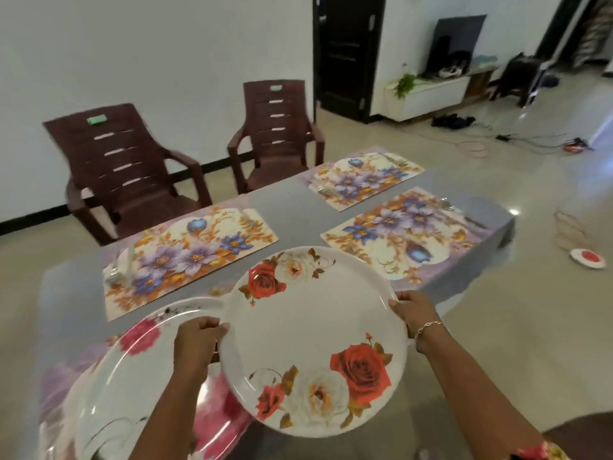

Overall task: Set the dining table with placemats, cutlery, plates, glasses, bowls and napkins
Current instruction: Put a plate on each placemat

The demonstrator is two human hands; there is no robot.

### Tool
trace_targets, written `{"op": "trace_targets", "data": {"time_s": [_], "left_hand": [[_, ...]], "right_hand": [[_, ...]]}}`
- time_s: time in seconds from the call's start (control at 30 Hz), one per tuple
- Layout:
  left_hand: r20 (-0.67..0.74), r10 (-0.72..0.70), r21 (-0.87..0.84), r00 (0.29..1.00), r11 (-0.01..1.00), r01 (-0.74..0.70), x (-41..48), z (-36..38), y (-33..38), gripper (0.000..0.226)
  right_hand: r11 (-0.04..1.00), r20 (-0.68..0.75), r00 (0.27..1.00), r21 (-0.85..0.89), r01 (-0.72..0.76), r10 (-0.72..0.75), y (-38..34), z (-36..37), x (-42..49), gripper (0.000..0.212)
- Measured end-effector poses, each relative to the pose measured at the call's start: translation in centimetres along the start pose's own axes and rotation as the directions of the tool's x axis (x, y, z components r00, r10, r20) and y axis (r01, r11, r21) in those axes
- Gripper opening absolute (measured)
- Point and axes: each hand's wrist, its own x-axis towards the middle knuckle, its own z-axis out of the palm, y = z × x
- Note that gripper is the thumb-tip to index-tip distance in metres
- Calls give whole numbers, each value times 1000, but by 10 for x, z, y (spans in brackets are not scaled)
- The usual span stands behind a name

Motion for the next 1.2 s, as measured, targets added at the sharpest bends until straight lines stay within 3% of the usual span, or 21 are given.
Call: {"op": "trace_targets", "data": {"time_s": [0.1, 0.2, 0.43, 0.63, 0.93, 1.07, 1.2], "left_hand": [[106, 27, 8, 994, 1000, -28, -3, 60, 17, 6], [187, 31, 23, 982, 999, -36, 8, 120, 33, 11], [279, -4, 49, 960, 999, -10, 45, 244, 61, 13], [263, -113, 137, 958, 987, 79, 85, 317, 82, 21], [203, -171, 249, 964, 961, 118, 117, 369, 88, 18], [109, -189, 262, 976, 952, 155, 123, 380, 85, 6], [78, -210, 256, 975, 949, 184, 116, 388, 90, 13]], "right_hand": [[999, -52, 998, -4, -32, 32, 0, -53, 28, 17], [998, -91, 993, -4, -70, 69, -4, -96, 63, 10], [996, -162, 986, -71, -57, 45, -25, -160, 167, 29], [985, -155, 980, -104, -138, 121, -33, -182, 263, 32], [937, -92, 986, -308, -163, 141, -36, -182, 346, 36], [912, -41, 992, -391, -127, 120, -42, -178, 367, 32], [837, -6, 1000, -547, -13, 11, -47, -178, 376, 29]]}}
